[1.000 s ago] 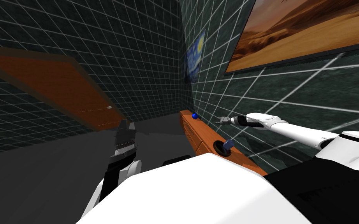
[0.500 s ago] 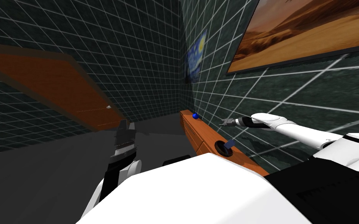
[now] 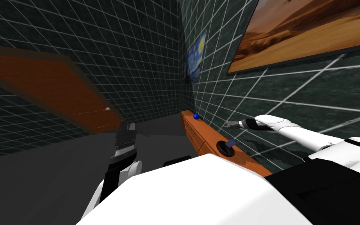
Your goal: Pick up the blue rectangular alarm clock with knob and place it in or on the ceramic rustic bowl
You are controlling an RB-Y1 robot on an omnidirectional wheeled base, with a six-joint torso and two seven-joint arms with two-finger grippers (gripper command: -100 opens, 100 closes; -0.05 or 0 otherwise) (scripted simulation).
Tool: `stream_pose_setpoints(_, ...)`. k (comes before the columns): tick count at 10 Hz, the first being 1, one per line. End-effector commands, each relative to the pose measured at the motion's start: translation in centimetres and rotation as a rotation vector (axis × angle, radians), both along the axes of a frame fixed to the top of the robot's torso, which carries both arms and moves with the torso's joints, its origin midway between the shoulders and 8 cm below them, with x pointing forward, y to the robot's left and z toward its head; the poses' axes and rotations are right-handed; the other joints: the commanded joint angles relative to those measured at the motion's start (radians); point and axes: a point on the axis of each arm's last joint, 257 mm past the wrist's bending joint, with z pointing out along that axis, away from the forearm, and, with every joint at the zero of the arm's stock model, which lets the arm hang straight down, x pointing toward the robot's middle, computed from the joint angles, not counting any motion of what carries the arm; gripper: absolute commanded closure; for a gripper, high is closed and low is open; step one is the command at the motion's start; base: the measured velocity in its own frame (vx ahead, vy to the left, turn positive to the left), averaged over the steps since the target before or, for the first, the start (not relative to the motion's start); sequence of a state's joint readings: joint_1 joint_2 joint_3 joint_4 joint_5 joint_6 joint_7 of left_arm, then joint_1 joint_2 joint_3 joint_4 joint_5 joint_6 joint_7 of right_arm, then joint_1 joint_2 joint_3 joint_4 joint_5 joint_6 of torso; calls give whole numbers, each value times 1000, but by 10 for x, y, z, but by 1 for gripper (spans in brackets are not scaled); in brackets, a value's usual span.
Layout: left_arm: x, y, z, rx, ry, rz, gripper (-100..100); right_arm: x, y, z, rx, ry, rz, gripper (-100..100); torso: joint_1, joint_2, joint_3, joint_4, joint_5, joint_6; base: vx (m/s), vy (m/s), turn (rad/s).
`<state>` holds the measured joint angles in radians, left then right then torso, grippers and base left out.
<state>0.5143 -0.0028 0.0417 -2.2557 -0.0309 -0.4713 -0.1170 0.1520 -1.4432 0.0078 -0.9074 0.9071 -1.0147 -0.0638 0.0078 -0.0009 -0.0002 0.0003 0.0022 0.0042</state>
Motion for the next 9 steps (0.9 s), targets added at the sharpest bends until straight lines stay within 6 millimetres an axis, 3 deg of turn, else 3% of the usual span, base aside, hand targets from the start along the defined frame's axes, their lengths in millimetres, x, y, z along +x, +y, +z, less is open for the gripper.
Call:
stream_pose_setpoints(1,0,0,0,0,0,0,0,-19,-12,-7,15,56,-41,-100,0,0,0,0,0,0,10,22,15)
stream_pose_setpoints(2,0,0,0,0,0,0,0,-33,-18,-13,4,99,-43,-100,-3,1,1,0,-1,0,-4,-7,4)
stream_pose_setpoints(5,0,0,0,0,0,0,0,-50,-26,-25,-52,175,-20,-100,-6,3,2,1,-2,0,-4,-8,-1)
stream_pose_setpoints(6,0,0,0,0,0,0,0,-74,-27,-45,28,212,-97,-100,-6,3,1,1,-2,0,49,100,-71)
stream_pose_setpoints(8,0,0,0,0,0,0,0,-95,-44,-39,55,249,-176,-100,1,-1,0,0,0,0,46,94,-48)
stream_pose_setpoints(9,0,0,0,0,0,0,0,-107,-43,-44,69,293,-191,-100,0,0,0,0,0,0,-7,23,16)
